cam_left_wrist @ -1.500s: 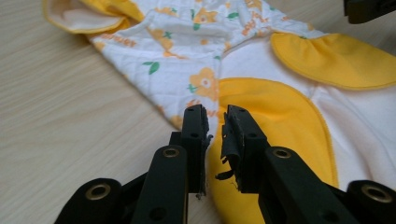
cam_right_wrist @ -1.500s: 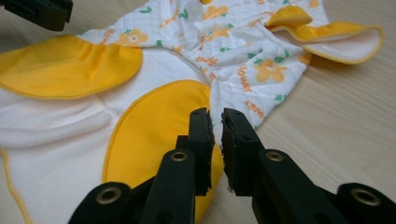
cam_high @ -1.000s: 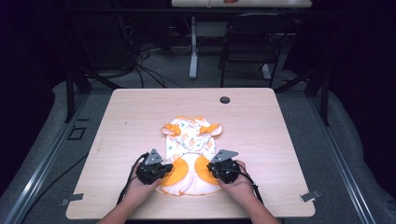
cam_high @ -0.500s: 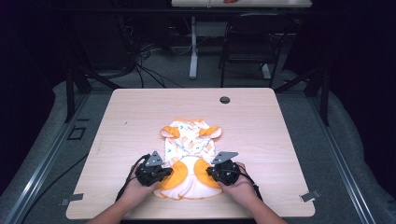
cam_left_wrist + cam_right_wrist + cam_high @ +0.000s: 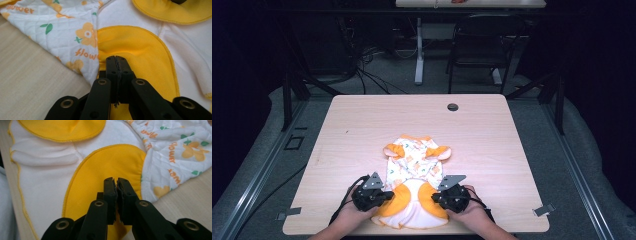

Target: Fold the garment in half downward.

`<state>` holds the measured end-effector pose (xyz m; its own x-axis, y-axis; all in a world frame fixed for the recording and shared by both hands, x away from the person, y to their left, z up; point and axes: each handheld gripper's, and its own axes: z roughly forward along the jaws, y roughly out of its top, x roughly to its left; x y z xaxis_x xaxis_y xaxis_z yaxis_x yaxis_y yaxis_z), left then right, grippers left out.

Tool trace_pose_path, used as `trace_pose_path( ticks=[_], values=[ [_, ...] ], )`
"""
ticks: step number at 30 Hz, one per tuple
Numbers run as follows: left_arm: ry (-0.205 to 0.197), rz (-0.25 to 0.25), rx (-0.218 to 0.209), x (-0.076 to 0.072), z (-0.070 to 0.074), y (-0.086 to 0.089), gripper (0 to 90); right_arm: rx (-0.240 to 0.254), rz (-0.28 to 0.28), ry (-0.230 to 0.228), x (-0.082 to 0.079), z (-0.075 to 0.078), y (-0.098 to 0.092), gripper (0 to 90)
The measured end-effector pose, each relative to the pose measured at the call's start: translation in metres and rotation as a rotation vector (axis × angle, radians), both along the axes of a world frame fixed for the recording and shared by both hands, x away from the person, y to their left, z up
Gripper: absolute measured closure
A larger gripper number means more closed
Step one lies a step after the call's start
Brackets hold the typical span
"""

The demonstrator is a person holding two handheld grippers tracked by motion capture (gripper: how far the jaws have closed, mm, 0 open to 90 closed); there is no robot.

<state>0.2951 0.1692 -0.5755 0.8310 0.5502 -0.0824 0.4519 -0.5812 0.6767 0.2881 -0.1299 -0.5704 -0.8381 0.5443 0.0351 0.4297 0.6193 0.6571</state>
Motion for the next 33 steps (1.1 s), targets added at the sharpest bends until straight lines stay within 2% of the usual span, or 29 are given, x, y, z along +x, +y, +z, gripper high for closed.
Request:
trace_pose_path(
  ticks=[5,6,8,11,12,16,17,21,23,27,31,33],
  values=[
    [0.041,0.003,-0.020,-0.006,0.002,0.002,88.0,-0.010,0.012,0.033,-0.006,0.003,0.004,85.9],
    [0.045,0.008,-0.026,-0.005,0.003,0.003,87.1,-0.015,0.021,0.042,-0.006,0.006,0.005,89.6],
    [0.037,0.019,-0.034,0.000,0.007,0.002,87.0,-0.004,0.037,0.031,-0.001,0.012,0.007,90.0],
    [0.013,0.029,-0.039,0.018,0.013,-0.002,87.6,0.017,0.021,0.003,0.014,0.021,0.013,89.9],
    [-0.003,0.031,-0.040,0.027,0.014,-0.004,88.1,0.012,0.010,-0.006,0.021,0.023,0.015,89.9],
    [-0.022,0.064,-0.017,0.054,0.014,-0.012,88.9,-0.007,-0.053,-0.019,0.052,0.024,0.017,89.8],
    [-0.023,0.065,-0.007,0.060,0.013,-0.013,89.0,-0.009,-0.067,-0.017,0.059,0.023,0.017,89.8],
    [0.007,0.111,-0.020,0.076,0.005,-0.014,89.3,-0.037,-0.094,-0.012,0.077,0.016,0.016,89.0],
    [0.013,0.113,-0.011,0.079,0.000,-0.012,89.3,-0.053,-0.091,-0.004,0.080,0.011,0.017,88.2],
    [0.014,0.112,-0.009,0.077,0.000,-0.012,89.4,-0.081,-0.063,0.001,0.080,0.003,0.019,88.3],
    [0.028,0.098,0.007,0.074,0.003,-0.013,88.4,-0.087,-0.053,0.019,0.078,0.005,0.020,86.9],
    [0.028,0.095,0.011,0.078,0.008,-0.012,87.1,-0.089,-0.040,0.023,0.080,0.011,0.019,86.4]
  ],
)
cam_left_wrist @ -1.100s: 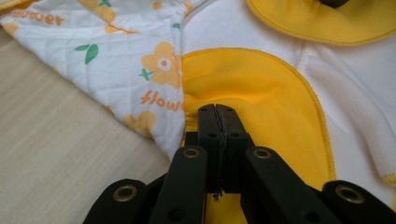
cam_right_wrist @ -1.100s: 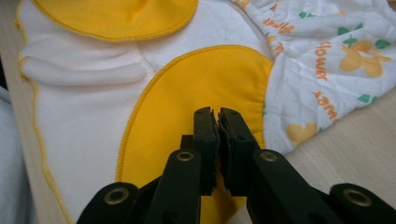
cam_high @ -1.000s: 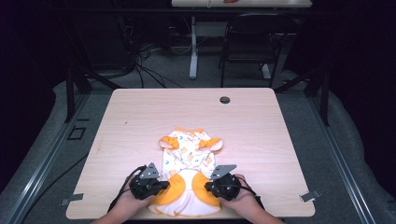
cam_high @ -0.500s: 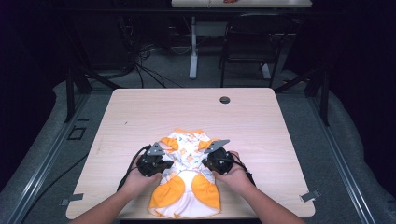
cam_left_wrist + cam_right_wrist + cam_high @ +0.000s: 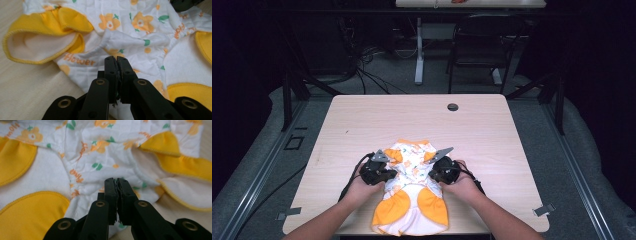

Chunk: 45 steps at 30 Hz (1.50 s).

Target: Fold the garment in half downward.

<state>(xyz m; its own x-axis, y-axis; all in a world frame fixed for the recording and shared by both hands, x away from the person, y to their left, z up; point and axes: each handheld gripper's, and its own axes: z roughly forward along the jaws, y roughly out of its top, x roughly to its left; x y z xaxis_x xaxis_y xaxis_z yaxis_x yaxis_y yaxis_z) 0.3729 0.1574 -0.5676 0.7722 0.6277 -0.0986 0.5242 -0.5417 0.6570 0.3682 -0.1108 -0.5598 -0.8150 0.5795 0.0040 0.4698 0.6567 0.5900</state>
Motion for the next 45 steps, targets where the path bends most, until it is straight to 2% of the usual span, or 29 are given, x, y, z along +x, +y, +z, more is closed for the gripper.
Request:
trace_pose_path(
  ticks=[5,10,11,13,17,19,24,28,33,38,45],
  values=[
    [-0.024,0.024,-0.046,0.022,0.022,0.003,84.8,0.018,-0.018,-0.036,0.017,0.024,0.001,85.0],
    [-0.039,0.041,-0.055,0.051,0.034,0.003,79.6,0.029,-0.053,-0.059,0.045,0.040,0.004,82.2],
    [-0.033,0.048,-0.067,0.057,0.035,0.002,78.5,0.030,-0.060,-0.060,0.051,0.041,0.004,80.8],
    [-0.030,0.048,-0.064,0.068,0.035,0.000,75.1,0.043,-0.078,-0.051,0.064,0.041,0.005,79.1],
    [-0.019,0.057,-0.055,0.083,0.033,-0.004,68.4,0.039,-0.121,-0.035,0.084,0.035,0.005,75.7],
    [-0.033,0.066,-0.048,0.090,0.030,-0.004,66.9,0.032,-0.131,-0.036,0.090,0.032,0.006,74.1],
    [-0.012,0.112,-0.030,0.100,0.022,-0.001,63.0,0.028,-0.152,-0.022,0.102,0.023,0.006,69.5],
    [0.003,0.142,-0.035,0.104,0.018,0.004,61.1,0.022,-0.171,-0.014,0.108,0.016,0.006,66.2],
    [0.015,0.159,-0.039,0.106,0.013,0.007,59.0,0.037,-0.166,0.039,0.109,0.009,0.008,62.7],
    [0.026,0.170,-0.043,0.107,0.006,0.005,56.8,0.033,-0.189,0.050,0.112,0.002,0.009,59.2],
    [0.031,0.171,-0.012,0.107,-0.001,-0.001,55.4,0.032,-0.199,0.077,0.115,-0.003,0.006,58.6]
  ],
)
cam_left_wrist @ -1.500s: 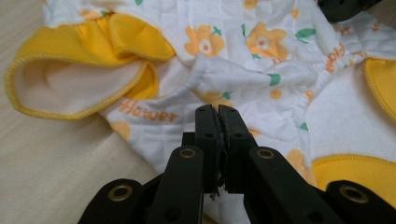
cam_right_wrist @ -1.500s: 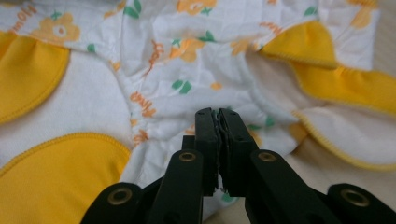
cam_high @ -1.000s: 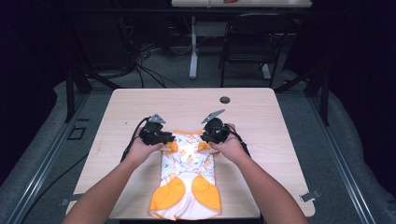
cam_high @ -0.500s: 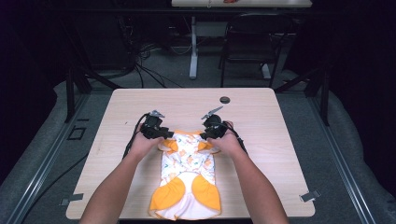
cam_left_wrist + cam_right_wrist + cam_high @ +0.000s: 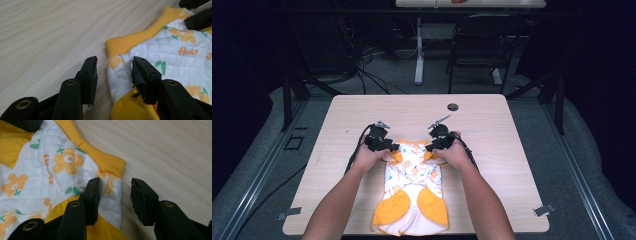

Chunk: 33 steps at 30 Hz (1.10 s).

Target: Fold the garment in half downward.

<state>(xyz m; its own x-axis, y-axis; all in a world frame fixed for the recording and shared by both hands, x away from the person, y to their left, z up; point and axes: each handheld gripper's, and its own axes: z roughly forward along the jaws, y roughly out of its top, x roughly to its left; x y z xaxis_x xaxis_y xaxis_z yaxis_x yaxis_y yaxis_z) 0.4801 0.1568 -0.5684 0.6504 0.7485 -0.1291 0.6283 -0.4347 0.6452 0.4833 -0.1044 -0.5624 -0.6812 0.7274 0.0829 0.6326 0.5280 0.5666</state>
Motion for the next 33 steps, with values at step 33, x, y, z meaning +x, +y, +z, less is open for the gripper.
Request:
trace_pose_path(
  ticks=[33],
  values=[
    [-0.026,-0.010,-0.071,-0.012,0.021,0.004,84.1,0.085,0.054,-0.060,-0.014,0.028,-0.004,83.2]
  ],
)
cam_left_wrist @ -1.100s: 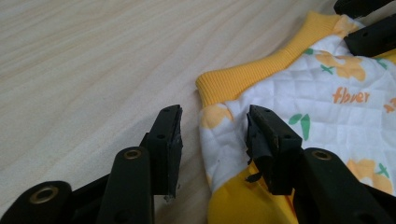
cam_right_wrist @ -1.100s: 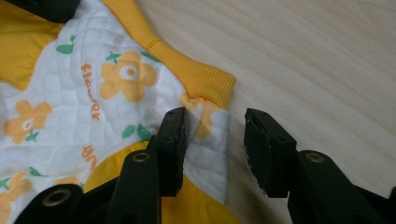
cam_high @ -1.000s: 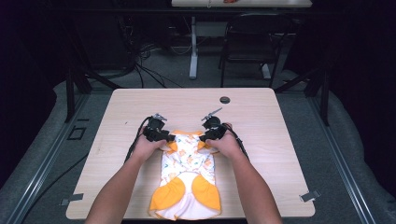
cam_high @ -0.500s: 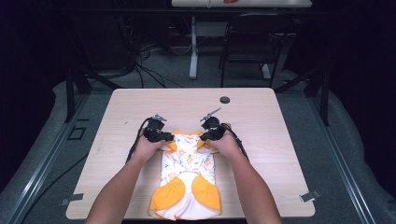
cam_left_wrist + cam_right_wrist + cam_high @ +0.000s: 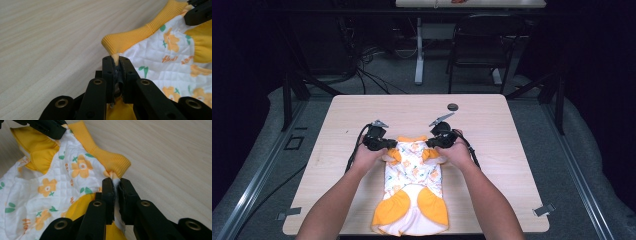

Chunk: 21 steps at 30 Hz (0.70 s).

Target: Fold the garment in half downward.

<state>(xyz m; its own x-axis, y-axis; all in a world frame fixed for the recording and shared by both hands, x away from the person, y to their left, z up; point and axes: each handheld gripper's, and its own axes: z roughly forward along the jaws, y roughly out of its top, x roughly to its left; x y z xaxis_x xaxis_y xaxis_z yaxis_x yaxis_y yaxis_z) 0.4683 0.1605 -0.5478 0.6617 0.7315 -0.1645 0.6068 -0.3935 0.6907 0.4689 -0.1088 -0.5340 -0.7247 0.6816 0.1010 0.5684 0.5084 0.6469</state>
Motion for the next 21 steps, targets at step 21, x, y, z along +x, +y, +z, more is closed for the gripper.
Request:
trace_pose_path(
  ticks=[21],
  values=[
    [-0.112,-0.021,-0.033,-0.003,0.054,0.012,84.2,0.006,0.033,-0.102,-0.006,0.046,-0.001,83.3]
  ],
)
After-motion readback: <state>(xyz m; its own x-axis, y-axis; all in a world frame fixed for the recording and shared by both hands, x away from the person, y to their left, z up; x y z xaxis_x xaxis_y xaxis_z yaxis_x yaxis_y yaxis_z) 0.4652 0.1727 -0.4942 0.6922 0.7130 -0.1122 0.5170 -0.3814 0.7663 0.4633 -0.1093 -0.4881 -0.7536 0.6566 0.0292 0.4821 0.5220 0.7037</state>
